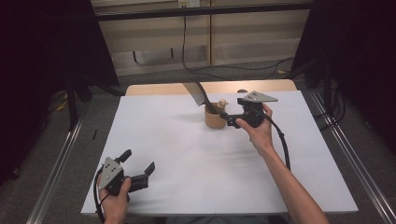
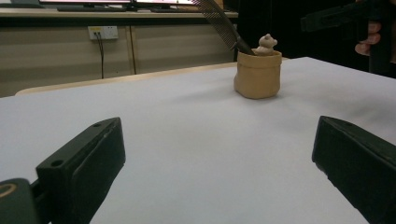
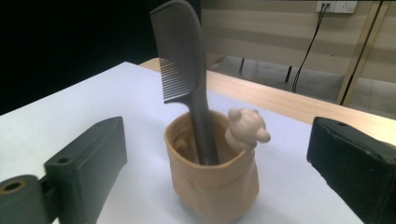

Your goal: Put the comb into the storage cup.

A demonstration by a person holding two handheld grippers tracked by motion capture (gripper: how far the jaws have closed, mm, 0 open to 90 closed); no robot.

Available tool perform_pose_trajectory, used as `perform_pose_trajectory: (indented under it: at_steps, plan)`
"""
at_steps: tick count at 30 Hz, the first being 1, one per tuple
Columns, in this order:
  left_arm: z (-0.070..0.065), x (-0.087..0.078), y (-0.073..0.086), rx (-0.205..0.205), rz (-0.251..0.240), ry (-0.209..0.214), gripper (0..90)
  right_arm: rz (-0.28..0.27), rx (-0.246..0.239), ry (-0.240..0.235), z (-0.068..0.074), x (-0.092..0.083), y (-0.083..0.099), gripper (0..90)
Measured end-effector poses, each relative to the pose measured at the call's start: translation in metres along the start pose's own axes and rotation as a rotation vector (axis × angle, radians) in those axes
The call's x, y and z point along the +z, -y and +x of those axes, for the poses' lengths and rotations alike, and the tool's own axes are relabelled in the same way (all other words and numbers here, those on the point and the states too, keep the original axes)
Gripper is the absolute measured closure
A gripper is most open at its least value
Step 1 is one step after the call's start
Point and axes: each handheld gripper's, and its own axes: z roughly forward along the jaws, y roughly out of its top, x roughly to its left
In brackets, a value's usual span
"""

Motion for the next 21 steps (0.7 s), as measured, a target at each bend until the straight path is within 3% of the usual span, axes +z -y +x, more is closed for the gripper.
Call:
perform_pose_trajectory:
  at_steps: [7, 8, 14, 21]
  plan:
    - [-0.003, 0.003, 0.002, 0.005, 0.017, 0.017, 2.7, 0.008, -0.011, 0.021, -0.002, -0.005, 0.007, 1.9]
    - [-0.005, 0.003, 0.001, 0.010, 0.012, 0.021, 2.7, 0.004, -0.014, 0.048, -0.004, -0.006, 0.009, 2.1]
    - [-0.005, 0.000, 0.001, 0.012, 0.008, 0.018, 2.7, -0.020, -0.013, 0.100, -0.005, -0.017, 0.016, 1.5]
    - [-0.005, -0.003, -0.001, 0.013, -0.009, 0.015, 2.7, -0.045, -0.024, 0.126, -0.002, -0.032, 0.023, 1.2]
